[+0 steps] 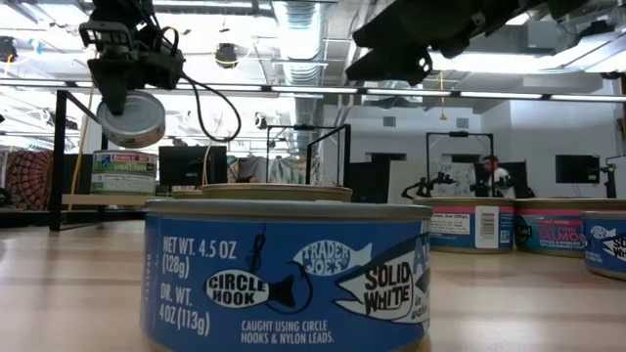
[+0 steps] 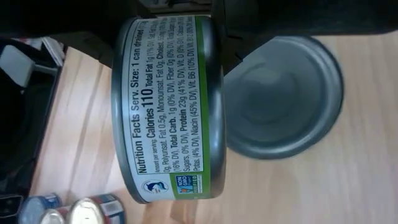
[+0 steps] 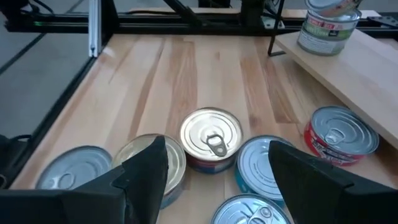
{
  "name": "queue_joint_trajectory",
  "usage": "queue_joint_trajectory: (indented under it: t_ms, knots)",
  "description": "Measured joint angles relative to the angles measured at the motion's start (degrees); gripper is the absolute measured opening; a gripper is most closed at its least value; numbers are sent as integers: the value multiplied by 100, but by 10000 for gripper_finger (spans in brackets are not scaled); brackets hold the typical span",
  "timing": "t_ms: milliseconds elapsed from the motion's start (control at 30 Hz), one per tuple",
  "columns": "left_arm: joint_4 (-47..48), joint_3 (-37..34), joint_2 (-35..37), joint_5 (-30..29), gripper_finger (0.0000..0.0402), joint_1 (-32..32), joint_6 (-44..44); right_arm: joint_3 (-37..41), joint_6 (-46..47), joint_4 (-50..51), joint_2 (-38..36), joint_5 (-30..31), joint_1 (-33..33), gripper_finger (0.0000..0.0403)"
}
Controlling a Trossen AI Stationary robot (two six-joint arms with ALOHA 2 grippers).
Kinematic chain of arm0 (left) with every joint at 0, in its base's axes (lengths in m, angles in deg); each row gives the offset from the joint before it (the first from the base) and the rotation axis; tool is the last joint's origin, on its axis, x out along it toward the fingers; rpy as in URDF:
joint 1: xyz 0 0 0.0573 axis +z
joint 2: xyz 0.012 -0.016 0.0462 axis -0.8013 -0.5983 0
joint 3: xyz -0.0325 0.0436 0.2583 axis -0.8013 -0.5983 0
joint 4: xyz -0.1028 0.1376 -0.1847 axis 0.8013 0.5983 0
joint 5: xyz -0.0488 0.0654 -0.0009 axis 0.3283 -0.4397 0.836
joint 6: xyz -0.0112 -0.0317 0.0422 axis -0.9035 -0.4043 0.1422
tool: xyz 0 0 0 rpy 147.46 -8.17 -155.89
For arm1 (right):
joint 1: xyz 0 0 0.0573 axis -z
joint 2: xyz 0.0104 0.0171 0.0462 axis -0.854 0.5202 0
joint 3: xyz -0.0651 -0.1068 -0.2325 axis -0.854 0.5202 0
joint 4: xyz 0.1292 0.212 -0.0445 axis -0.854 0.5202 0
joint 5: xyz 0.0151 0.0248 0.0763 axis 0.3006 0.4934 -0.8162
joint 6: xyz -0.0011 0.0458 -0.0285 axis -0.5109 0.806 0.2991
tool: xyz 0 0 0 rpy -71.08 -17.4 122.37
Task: Stack canned seafood by type on shelf
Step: Stack the green white tuna can on top of the green white tuna can on the shelf
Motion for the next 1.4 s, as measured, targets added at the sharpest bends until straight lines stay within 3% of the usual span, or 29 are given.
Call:
queue_joint_trajectory:
  t_ms: [400, 667, 1400]
  knots:
    - [99, 4, -44, -708, 133, 118, -92, -2, 51, -57, -57, -24, -12, 301]
    - [-45, 4, -50, -590, 133, 528, -76, -2, -36, -46, -57, -31, -18, 301]
    - [-223, -2, -57, -375, 163, 528, -1103, -2, -55, -186, -55, -41, -18, 301]
